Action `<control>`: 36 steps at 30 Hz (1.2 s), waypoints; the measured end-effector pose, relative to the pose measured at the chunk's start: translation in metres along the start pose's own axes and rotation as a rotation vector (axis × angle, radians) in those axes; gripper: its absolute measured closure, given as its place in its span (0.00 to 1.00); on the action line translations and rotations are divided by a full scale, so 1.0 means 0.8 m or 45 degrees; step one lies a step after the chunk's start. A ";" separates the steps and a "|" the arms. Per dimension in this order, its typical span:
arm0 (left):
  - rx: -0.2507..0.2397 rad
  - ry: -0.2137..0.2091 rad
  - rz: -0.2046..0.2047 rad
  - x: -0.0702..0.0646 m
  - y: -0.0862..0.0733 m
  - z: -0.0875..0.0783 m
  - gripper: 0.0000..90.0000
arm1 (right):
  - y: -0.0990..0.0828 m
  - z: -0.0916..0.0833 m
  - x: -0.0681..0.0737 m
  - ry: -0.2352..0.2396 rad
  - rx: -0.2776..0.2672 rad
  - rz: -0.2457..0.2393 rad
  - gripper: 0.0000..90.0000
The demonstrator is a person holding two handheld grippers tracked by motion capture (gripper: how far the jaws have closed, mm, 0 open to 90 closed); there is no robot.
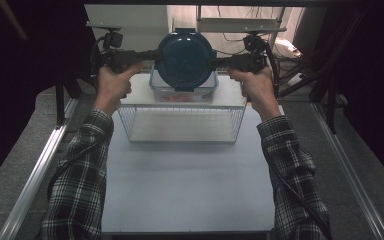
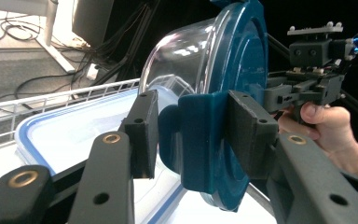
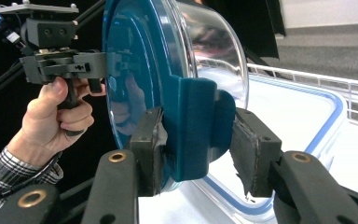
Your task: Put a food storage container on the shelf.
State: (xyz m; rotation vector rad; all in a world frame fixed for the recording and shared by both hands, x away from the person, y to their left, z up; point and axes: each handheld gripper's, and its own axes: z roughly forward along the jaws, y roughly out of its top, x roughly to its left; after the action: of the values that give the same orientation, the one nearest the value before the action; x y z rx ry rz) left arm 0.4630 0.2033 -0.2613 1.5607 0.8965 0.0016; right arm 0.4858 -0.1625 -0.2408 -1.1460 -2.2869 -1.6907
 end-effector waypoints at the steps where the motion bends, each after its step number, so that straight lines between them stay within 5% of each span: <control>1: 0.002 0.014 0.015 -0.001 0.000 0.000 0.61 | 0.001 0.001 0.000 -0.008 -0.003 -0.003 0.61; 4: 0.025 0.049 0.056 -0.004 -0.001 0.001 0.60 | 0.003 0.002 0.000 -0.029 -0.017 -0.022 0.59; 10: 0.028 0.055 0.056 0.000 -0.004 0.002 0.57 | 0.003 0.006 -0.002 -0.031 -0.032 0.008 0.56; 13: 0.067 0.183 0.114 -0.006 -0.002 0.005 0.57 | 0.003 0.010 -0.003 -0.031 -0.044 0.018 0.51; 20: 0.069 0.224 0.145 -0.012 -0.002 0.013 0.58 | 0.000 0.020 -0.016 -0.037 -0.067 0.110 0.42; 22: 0.041 0.193 0.127 -0.012 -0.002 0.014 0.58 | 0.000 0.018 -0.014 -0.128 -0.094 0.076 0.47; 28: 0.050 0.262 0.183 -0.019 0.001 0.018 0.58 | 0.000 0.015 0.007 -0.280 -0.117 -0.108 0.54; 31: 0.038 0.320 0.220 -0.025 0.001 0.013 0.57 | 0.000 0.012 0.014 -0.301 -0.121 -0.146 0.58; 36: 0.037 0.336 0.245 -0.030 -0.004 0.003 0.47 | -0.002 0.005 0.019 -0.299 -0.120 -0.180 0.56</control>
State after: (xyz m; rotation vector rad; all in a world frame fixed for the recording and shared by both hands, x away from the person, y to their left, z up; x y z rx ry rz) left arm 0.4456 0.1884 -0.2526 1.6939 0.9496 0.3406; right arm 0.4754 -0.1512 -0.2365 -1.2932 -2.5042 -1.8190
